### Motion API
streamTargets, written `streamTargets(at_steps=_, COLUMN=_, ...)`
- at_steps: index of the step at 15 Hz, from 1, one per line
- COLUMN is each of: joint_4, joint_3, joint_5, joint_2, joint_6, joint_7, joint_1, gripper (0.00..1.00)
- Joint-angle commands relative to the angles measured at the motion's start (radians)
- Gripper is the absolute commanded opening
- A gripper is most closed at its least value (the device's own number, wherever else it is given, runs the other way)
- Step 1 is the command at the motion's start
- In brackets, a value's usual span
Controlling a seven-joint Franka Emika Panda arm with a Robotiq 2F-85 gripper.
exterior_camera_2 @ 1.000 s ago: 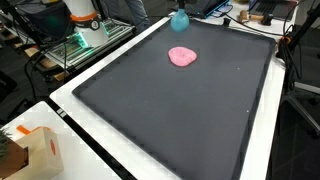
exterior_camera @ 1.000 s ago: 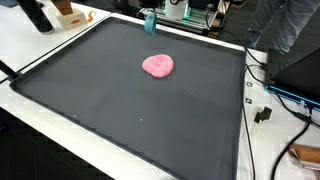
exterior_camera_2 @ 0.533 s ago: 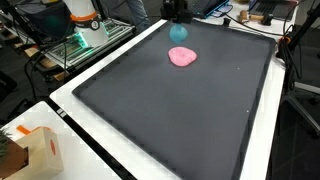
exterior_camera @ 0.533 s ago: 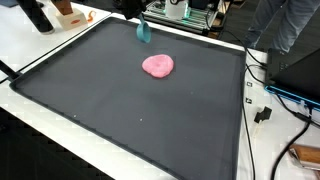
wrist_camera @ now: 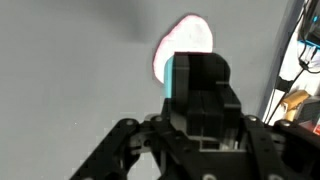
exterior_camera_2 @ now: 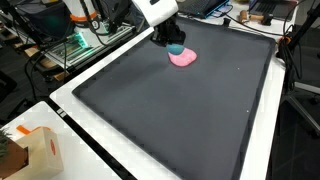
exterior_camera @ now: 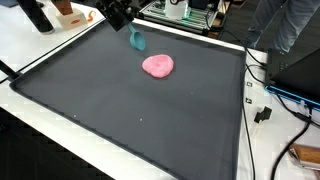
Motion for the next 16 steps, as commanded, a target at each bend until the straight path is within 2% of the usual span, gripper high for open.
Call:
streamTargets(at_steps=1, joint_4=0.050, joint_3=-0.004, joint_5=0.079, joint_2=0.072, joint_6=-0.093, joint_7=-0.088, joint_1=-0.054, gripper=0.25)
streamTargets(at_steps=8, joint_4=0.103, joint_3=-0.006, joint_5=0.113, joint_2=0.170, joint_6=-0.203, joint_7=-0.136, joint_1=-0.114, gripper=0.25)
streamTargets(at_steps=16, joint_4=0.091, joint_3=-0.001, joint_5=0.135, joint_2=0.207, joint_6=-0.165, joint_7=-0.122, joint_1=-0.112, gripper=0.25)
